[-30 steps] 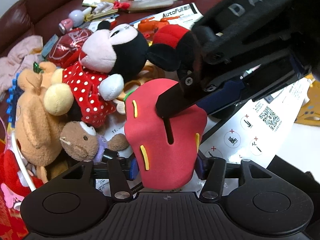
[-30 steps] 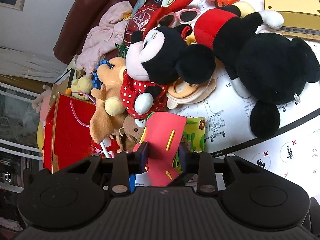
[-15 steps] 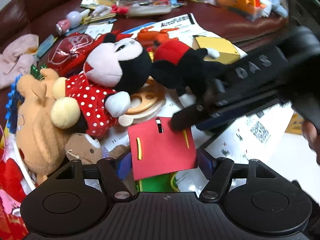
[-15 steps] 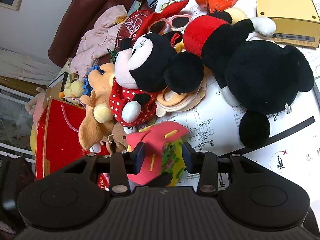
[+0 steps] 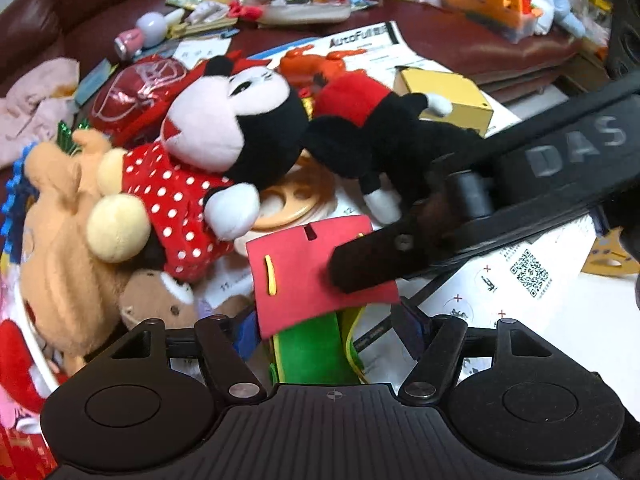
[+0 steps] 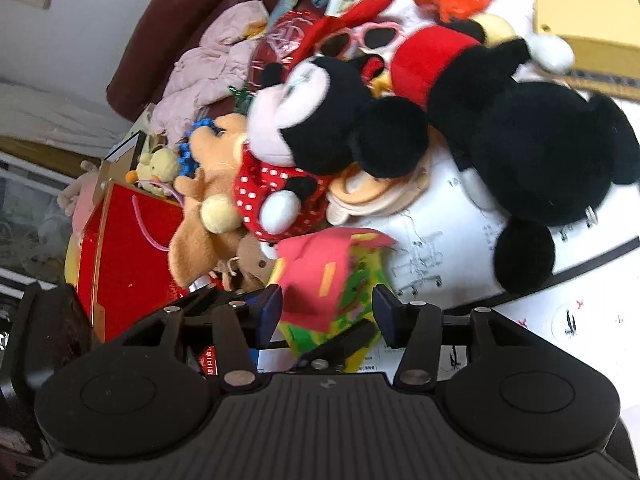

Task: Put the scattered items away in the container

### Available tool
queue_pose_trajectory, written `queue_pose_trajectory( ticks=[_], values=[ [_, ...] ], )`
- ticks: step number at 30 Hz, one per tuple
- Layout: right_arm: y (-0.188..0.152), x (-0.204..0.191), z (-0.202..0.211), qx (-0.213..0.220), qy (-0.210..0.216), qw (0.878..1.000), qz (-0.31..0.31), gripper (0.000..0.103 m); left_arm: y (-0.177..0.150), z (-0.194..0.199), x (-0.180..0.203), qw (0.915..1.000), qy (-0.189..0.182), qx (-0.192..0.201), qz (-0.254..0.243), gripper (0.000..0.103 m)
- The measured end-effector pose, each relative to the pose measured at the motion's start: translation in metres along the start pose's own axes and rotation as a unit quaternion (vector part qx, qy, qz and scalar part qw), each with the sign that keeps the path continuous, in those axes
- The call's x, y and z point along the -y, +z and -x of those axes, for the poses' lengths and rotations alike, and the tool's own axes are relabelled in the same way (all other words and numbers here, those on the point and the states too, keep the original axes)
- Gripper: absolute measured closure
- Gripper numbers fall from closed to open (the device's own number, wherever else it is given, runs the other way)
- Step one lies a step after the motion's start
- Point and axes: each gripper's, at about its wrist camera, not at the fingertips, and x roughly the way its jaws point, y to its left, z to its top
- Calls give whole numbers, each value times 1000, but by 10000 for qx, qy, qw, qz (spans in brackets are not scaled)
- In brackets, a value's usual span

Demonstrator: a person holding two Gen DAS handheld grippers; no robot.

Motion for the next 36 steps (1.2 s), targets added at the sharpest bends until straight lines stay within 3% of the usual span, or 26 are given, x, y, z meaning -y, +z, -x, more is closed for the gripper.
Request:
queue_pose_trajectory(
  ticks=[1,3,8,10,11,12,13,15,18,24,28,32,36],
  values=[
    [2,-2,-2,10,-75,10000,62,74,-2,1,0,10000,4,5,-5,24],
    [6,0,-4,47,-140,9999,19,79,-7,2,-1,10000,37,-1,13,23],
    [18,8,-11,157,-255,9995,-131,80,-23,-3,0,9995,288,-162,-15,23],
    [21,9,-12,186,-237,9994,-171,76,-24,-7,2,9991,394,-161,4,31],
    [22,10,-11,203,-193,9994,-211,74,-23,-9,2,9990,419,-160,13,45],
    [21,10,-10,219,-149,9994,-242,68,-21,-11,2,9990,395,-177,69,47],
    [20,10,-8,238,-97,9994,-251,54,-19,-12,0,9991,385,-145,137,47],
    [16,7,-2,340,-74,9993,-129,47,-18,-10,-1,9993,299,-105,187,48],
    [9,7,1,326,61,9994,-109,47,-19,-10,-2,9994,281,-98,178,48],
    [3,16,-4,236,636,9949,-741,47,-21,-10,-2,9995,246,-85,200,48],
    [-1,6,-8,225,109,9992,-308,47,-20,-11,-4,9995,219,-93,226,47],
    [-6,15,-12,130,97,9987,-487,46,-19,-6,-11,9993,126,-62,360,33],
    [-6,28,-7,207,-88,9982,-562,46,-14,5,-26,9978,27,58,657,27]
  ],
)
